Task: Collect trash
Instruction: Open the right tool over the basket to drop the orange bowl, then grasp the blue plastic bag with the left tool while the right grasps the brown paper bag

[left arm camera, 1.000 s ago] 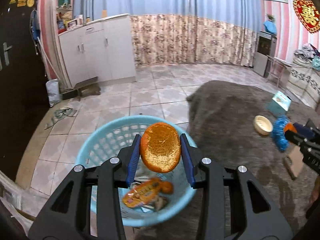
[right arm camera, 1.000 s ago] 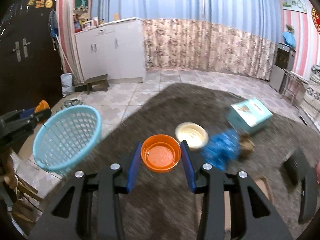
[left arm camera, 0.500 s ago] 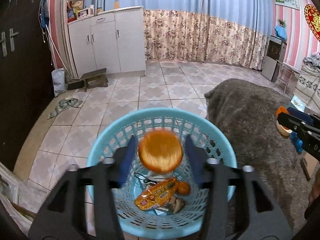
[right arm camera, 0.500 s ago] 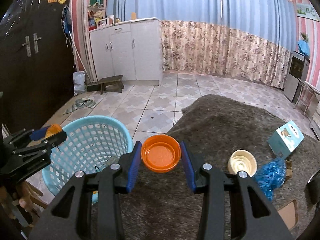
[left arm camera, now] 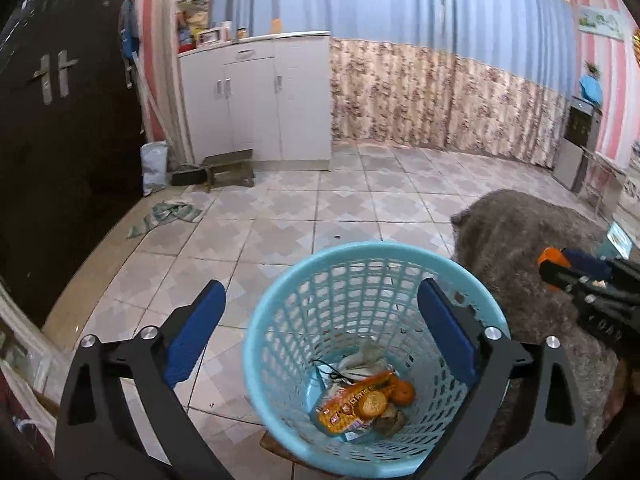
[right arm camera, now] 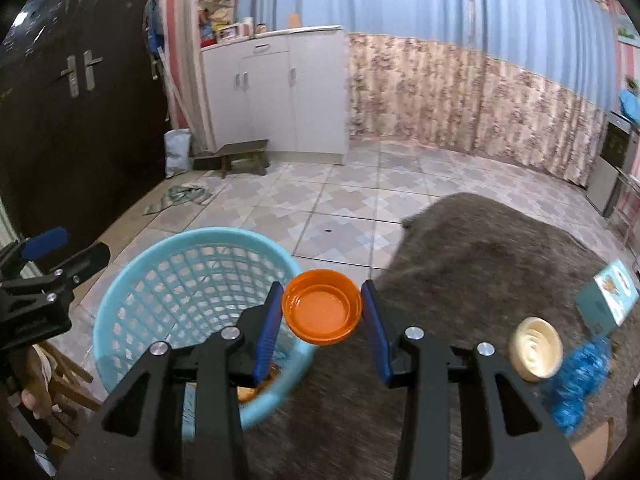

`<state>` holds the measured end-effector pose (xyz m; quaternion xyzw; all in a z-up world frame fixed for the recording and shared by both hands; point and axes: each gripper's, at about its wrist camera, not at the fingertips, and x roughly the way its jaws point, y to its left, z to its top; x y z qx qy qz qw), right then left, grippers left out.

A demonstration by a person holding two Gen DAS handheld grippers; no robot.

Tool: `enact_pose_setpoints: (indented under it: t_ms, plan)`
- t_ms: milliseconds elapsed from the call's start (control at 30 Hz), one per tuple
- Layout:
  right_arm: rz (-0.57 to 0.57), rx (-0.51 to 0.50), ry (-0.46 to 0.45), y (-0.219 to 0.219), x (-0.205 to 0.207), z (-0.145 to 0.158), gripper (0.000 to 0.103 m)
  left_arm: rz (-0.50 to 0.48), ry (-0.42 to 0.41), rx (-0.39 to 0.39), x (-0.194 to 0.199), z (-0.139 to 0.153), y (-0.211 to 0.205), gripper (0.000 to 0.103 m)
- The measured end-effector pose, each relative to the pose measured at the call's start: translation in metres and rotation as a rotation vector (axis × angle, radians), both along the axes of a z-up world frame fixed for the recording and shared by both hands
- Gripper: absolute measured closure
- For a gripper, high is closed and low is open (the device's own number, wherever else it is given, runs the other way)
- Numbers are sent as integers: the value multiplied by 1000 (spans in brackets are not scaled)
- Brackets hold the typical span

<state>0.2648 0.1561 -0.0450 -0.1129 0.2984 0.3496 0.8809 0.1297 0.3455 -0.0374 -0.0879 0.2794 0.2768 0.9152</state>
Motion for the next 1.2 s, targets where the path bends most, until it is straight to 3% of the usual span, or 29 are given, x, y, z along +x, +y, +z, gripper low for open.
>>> enact_pose_setpoints:
  t_ms: [233, 267, 333, 500, 567, 733, 1000, 1200]
  plan:
    - [77, -31, 42, 40, -1, -20, 62, 58, -4, -46, -11, -5, 21, 8]
    - [82, -35, 40, 42, -2, -21, 59, 61, -5, -50, -12, -6, 22, 8]
    - [81, -50, 23, 44, -3, -23, 36, 72, -3, -48, -14, -8, 23, 8]
    - [57, -30, 21, 28, -2, -19, 34, 82, -2, -57, -14, -9, 21, 7]
    - [18, -8, 26, 6, 1, -15, 29, 79, -8, -55, -13, -6, 16, 7]
    - [-123, -26, 14, -61, 14, -11, 29, 61, -44, -60, -5, 5, -7, 6]
    - [-386, -108, -93, -182, 33, 4, 29, -35, -65, -94, 21, 14, -65, 6]
    - [-546, -120, -43, -252, 69, -15, 29, -133, -29, -80, 51, 8, -120, 6]
